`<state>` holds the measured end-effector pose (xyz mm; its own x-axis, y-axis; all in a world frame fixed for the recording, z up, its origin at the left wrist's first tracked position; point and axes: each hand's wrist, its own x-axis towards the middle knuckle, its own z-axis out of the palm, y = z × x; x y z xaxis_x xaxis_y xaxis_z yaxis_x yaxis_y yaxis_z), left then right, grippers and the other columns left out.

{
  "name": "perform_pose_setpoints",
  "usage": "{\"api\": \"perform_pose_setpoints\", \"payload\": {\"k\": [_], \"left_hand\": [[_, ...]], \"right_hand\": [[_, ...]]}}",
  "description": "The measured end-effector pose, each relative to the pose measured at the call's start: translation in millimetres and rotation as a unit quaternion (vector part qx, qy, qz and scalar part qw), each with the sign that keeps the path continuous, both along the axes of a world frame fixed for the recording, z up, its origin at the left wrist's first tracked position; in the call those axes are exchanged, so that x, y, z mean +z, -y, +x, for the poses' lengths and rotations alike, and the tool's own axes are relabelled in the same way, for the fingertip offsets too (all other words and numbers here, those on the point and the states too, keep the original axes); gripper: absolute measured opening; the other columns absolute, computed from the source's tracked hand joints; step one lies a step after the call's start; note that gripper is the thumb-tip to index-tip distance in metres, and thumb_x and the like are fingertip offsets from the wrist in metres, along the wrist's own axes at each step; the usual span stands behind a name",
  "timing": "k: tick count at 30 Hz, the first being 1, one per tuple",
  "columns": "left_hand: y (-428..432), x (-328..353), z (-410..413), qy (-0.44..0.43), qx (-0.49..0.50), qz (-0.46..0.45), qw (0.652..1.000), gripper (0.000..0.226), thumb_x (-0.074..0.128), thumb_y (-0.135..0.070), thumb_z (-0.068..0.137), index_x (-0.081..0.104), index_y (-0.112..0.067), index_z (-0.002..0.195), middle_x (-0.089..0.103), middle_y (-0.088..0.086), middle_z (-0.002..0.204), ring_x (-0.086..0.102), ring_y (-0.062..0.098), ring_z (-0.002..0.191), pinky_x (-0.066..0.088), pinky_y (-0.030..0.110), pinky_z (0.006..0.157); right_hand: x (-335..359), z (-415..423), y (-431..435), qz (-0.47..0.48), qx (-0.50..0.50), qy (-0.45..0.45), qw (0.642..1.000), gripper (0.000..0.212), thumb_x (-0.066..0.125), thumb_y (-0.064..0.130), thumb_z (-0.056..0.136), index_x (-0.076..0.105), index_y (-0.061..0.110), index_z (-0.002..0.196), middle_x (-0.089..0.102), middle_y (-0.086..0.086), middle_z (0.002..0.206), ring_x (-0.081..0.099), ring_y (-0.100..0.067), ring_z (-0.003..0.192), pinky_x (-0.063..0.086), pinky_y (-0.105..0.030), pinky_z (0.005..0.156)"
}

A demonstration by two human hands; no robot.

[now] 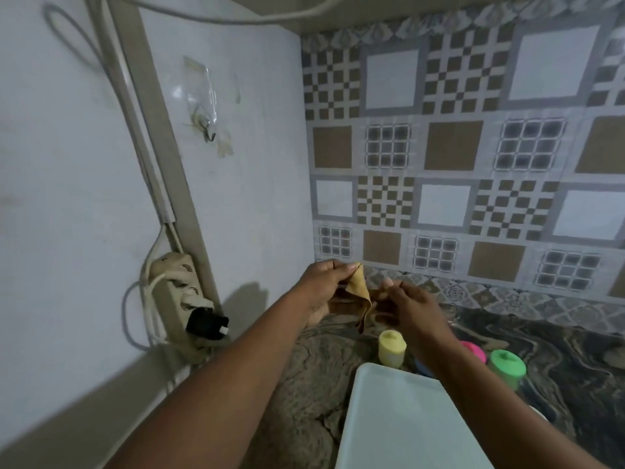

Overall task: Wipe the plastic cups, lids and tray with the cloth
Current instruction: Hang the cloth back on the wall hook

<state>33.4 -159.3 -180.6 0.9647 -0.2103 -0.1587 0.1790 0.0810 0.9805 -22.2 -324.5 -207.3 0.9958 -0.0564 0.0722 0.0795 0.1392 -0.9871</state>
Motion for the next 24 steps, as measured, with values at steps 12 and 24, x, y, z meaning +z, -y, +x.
{"api": "perform_pose_setpoints", "payload": {"k": [12, 24], "left_hand": [[-45.9, 37.2, 25.0, 0.05, 0.046, 0.065, 0.996, 0.018, 0.064, -0.025, 0.098, 0.059, -0.015, 0.083, 0.072, 0.013, 0.093, 0.069, 0.026, 0.081, 0.061, 0.046, 0.08], [-59.4, 56.4, 35.3, 0.067, 0.06, 0.04, 0.995, 0.026, 0.055, -0.032, 0.102, 0.059, -0.013, 0.085, 0.07, 0.013, 0.091, 0.068, 0.026, 0.081, 0.058, 0.039, 0.069]], "right_hand": [[21.9, 55.4, -45.4, -0.064, 0.071, 0.035, 0.995, 0.029, 0.055, 0.029, 0.101, 0.065, 0.002, 0.106, 0.076, -0.012, 0.097, 0.074, -0.029, 0.093, 0.059, -0.05, 0.086], [51.0, 75.6, -62.2, 0.107, 0.059, -0.107, 0.987, 0.029, 0.041, 0.028, 0.107, 0.064, 0.01, 0.111, 0.072, -0.02, 0.106, 0.069, -0.037, 0.097, 0.056, -0.043, 0.068]]}}
